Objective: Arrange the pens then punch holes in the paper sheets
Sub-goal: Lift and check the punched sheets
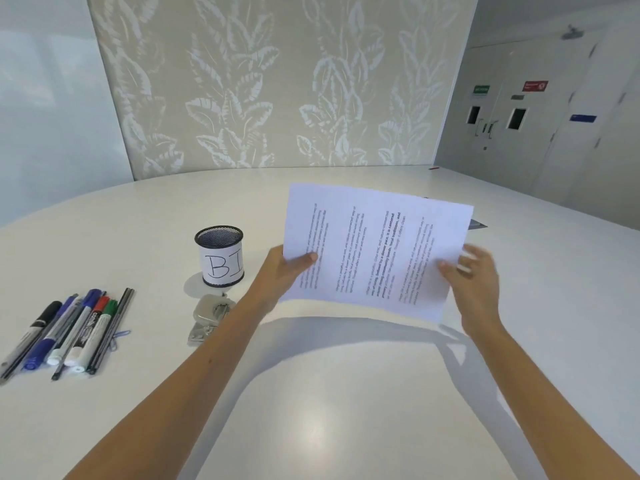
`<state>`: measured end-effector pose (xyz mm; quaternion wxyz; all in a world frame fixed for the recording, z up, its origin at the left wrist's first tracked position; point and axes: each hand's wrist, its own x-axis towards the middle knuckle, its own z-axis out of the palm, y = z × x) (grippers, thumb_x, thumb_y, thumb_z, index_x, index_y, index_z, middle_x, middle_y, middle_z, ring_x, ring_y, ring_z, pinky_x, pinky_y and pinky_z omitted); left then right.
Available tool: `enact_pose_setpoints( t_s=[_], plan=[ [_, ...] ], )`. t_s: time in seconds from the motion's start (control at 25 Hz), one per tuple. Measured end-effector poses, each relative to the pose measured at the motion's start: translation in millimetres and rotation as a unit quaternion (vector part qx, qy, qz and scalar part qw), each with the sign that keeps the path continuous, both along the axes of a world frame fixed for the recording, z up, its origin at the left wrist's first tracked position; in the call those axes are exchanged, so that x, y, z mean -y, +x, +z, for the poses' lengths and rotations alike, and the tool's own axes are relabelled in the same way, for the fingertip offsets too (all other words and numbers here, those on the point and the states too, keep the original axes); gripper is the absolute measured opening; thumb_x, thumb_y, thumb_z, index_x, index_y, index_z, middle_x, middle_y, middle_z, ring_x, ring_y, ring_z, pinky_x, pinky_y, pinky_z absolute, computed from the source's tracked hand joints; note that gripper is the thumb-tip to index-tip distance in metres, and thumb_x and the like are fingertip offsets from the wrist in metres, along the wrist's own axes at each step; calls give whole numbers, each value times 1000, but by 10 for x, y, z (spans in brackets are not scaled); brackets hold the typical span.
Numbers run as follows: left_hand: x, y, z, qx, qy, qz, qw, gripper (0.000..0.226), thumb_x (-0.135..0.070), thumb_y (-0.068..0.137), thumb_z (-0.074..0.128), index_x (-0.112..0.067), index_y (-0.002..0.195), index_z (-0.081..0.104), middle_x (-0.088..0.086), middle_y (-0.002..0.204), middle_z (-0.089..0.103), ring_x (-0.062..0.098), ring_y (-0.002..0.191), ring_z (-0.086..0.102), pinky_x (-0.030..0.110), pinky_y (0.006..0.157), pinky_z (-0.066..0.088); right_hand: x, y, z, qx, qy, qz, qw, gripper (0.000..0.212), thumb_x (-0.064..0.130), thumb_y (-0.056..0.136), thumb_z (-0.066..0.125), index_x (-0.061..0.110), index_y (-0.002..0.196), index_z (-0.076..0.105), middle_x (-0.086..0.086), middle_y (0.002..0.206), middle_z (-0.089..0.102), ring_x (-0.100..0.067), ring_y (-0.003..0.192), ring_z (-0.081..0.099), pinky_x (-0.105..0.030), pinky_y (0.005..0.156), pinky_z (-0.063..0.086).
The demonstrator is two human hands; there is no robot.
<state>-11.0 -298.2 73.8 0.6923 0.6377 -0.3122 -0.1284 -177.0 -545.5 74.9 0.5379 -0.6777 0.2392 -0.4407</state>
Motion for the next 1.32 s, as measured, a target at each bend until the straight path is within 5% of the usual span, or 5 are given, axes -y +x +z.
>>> enact_pose_setpoints(
  t_s=[0.32,0.48,0.76,1.04,1.32],
  plan=[
    [-37,134,1083,221,114,-23,968,17,-20,88,68,-13,103,69,1,97,73,6,79,66,19,73,50,-114,0,1057,-133,-439,-30,888,56,40,80,71,18,129,53,2,125,58,-25,127,45,-44,108,32],
    [62,66,1409,307,183,53,933,25,-24,86,68,-7,105,67,14,103,72,23,87,66,34,76,47,-78,19,1156,-135,-381,70,912,50,41,83,66,-9,83,58,-33,78,59,-20,64,46,-31,58,32],
    [327,110,1084,151,113,161,969,97,-40,83,70,-16,152,7,7,157,26,17,141,29,31,108,26,358,117,967,-5,-129,124,984,35,31,81,73,-3,90,66,-25,90,70,-20,77,59,-42,73,49],
    [731,-133,435,-19,65,-129,989,38,-26,86,68,-18,123,63,3,120,70,20,111,66,36,93,53,810,282,817,79,-11,175,981,8,24,84,70,16,87,69,11,78,76,-6,66,69,-20,58,55],
    [1003,-354,257,-36,35,-36,998,18,-20,87,68,-19,104,74,2,104,76,21,95,72,27,74,58,1079,375,666,93,3,213,973,4,24,85,69,21,83,72,10,83,76,-8,71,69,-21,63,57]
  ],
)
